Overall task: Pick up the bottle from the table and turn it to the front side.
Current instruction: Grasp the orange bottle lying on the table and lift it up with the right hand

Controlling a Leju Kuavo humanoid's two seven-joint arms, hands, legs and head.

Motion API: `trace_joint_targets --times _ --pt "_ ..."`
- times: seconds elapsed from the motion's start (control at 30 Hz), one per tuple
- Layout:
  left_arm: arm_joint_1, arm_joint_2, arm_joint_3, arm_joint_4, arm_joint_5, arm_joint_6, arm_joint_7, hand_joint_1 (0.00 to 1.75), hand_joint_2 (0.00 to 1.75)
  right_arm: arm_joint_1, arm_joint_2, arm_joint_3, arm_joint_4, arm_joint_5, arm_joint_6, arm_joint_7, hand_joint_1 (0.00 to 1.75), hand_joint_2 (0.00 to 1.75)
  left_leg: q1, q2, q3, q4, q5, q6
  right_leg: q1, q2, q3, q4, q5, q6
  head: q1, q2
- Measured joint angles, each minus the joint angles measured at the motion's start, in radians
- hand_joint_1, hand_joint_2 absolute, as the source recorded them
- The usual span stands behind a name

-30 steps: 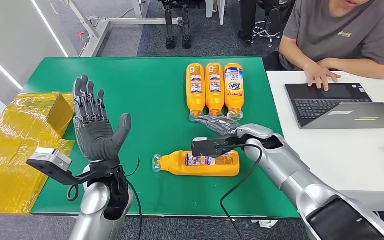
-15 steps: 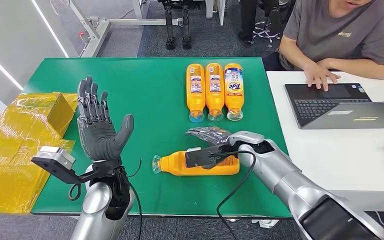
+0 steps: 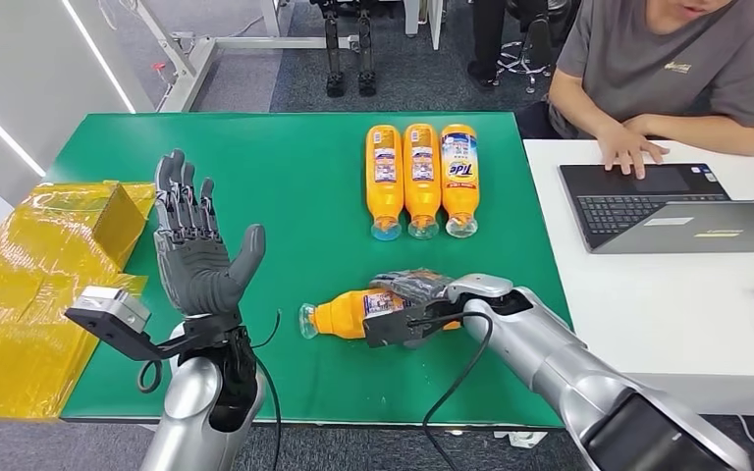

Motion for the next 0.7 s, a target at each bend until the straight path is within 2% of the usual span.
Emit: trace_joint_targets --times 0.43,0.7 --pt "0.0 -0.001 0.0 0.0 0.001 0.002 0.0 0.0 1.75 -0.014 0.007 0.031 0.027 0.003 0.003 0.008 0.0 1.75 0.0 0.0 0.001 0.0 0.0 0.0 0.0 0.0 0.001 0.0 0.0 0.0 0.0 0.0" --pt "0.001 -0.002 0.0 0.0 0.003 0.008 0.0 0.0 1.75 -0.019 0.001 0.06 0.045 0.017 0.014 0.051 0.0 1.75 0.0 0.0 0.001 0.0 0.0 0.0 0.0 0.0 0.001 0.0 0.0 0.0 0.0 0.0"
